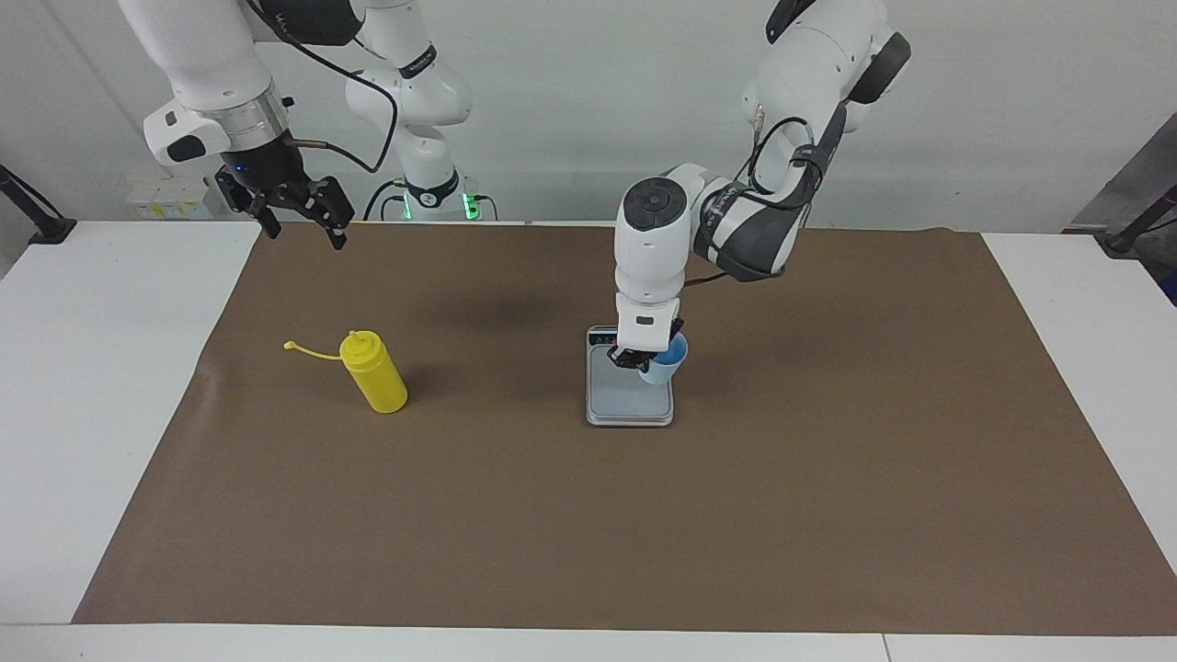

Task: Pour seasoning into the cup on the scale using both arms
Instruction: 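Carry the blue cup with the left gripper over the scale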

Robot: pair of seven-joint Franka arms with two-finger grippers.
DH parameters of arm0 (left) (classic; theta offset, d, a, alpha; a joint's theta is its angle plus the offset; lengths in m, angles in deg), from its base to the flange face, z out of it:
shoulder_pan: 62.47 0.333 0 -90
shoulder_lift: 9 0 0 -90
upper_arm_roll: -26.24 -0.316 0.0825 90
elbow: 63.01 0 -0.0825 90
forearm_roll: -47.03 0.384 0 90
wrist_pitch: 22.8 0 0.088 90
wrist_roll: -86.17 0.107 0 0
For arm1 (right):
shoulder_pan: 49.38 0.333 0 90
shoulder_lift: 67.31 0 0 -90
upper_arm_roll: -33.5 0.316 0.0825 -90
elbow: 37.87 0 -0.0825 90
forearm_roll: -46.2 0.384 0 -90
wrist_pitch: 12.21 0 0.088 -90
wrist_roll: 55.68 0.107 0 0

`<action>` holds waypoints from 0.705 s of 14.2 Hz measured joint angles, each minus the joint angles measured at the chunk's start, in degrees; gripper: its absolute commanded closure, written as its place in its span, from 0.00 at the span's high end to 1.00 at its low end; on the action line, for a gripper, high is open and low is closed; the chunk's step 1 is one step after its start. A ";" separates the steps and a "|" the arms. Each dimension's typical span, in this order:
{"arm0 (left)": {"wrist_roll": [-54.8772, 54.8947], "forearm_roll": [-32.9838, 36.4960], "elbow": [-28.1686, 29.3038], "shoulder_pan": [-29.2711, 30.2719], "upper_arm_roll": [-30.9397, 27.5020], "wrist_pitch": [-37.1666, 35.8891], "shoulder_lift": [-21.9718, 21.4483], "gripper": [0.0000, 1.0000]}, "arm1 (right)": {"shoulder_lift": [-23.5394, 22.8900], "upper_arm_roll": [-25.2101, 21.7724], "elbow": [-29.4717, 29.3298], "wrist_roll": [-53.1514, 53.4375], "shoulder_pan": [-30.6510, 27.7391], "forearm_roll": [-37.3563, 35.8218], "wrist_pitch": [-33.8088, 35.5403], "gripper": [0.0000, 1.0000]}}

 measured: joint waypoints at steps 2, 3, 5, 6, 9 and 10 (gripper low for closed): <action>-0.64 0.78 -0.76 -0.69 0.03 -0.19 1.09 0.00 | 0.00 0.00 0.00 0.00 0.00 0.00 0.00 1.00; -0.81 0.89 -1.14 -0.96 0.03 -0.30 1.47 0.00 | 0.00 0.00 0.00 0.00 0.00 0.00 0.00 1.00; -1.16 1.00 -1.64 -1.26 0.04 -0.48 1.95 0.00 | 0.00 0.00 0.00 0.00 0.00 0.00 0.00 1.00; -1.37 1.18 -1.70 -1.35 0.04 -0.48 2.11 0.00 | 0.00 0.00 0.00 0.00 0.00 0.00 0.00 1.00; -2.18 1.85 -1.78 -1.62 0.04 -0.48 2.46 0.00 | 0.00 0.00 0.00 0.00 0.00 0.00 0.00 1.00; -2.35 1.90 -1.86 -1.71 0.04 -0.47 2.62 0.00 | 0.00 0.00 0.00 0.00 0.00 0.00 0.00 1.00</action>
